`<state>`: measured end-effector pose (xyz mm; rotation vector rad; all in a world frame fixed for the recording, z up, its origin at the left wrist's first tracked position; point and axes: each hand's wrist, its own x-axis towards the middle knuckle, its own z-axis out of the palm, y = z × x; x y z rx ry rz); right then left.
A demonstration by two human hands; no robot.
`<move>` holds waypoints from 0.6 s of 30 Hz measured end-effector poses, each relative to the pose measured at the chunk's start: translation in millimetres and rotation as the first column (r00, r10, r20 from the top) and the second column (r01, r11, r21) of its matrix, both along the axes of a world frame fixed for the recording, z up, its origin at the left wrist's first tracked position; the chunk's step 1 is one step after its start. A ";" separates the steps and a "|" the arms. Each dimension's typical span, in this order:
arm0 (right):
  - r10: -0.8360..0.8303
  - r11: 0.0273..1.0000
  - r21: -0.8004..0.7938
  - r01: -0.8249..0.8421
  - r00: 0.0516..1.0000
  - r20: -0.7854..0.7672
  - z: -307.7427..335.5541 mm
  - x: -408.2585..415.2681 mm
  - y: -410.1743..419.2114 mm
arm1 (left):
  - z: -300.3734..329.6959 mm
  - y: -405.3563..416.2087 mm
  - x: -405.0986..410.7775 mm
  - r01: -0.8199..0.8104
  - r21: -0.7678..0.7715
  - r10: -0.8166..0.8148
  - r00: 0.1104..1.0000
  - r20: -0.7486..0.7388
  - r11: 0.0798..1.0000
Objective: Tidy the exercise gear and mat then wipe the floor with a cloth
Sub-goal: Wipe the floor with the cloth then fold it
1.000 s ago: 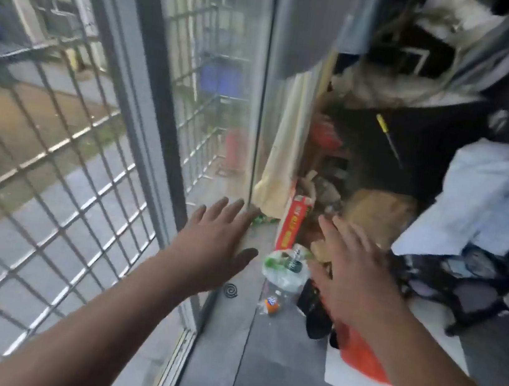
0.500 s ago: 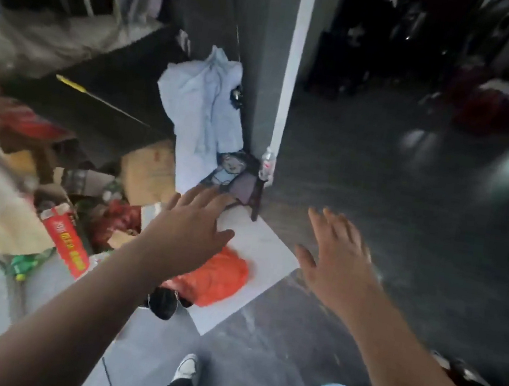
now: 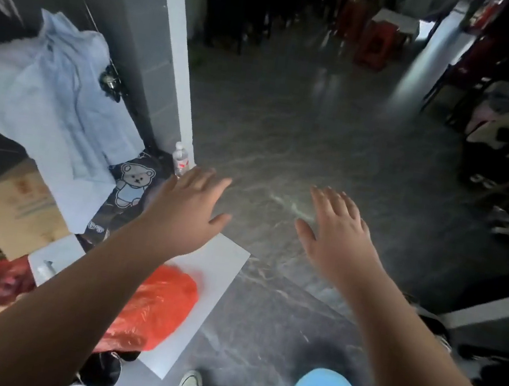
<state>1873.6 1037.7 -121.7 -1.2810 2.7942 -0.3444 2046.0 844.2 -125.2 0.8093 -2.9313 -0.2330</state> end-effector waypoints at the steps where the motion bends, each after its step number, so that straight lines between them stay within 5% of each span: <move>1: -0.011 1.000 0.002 0.011 1.000 0.007 -1.2 -11.1 -9.9 | -1.3 -13.1 -16.4 0.019 -0.008 -0.019 1.000 0.016 1.000; 18: 0.016 0.998 0.061 -0.022 0.996 0.093 -45.4 -300.9 -159.3 | -39.1 -167.6 -316.4 -0.026 0.069 0.023 0.998 0.052 0.997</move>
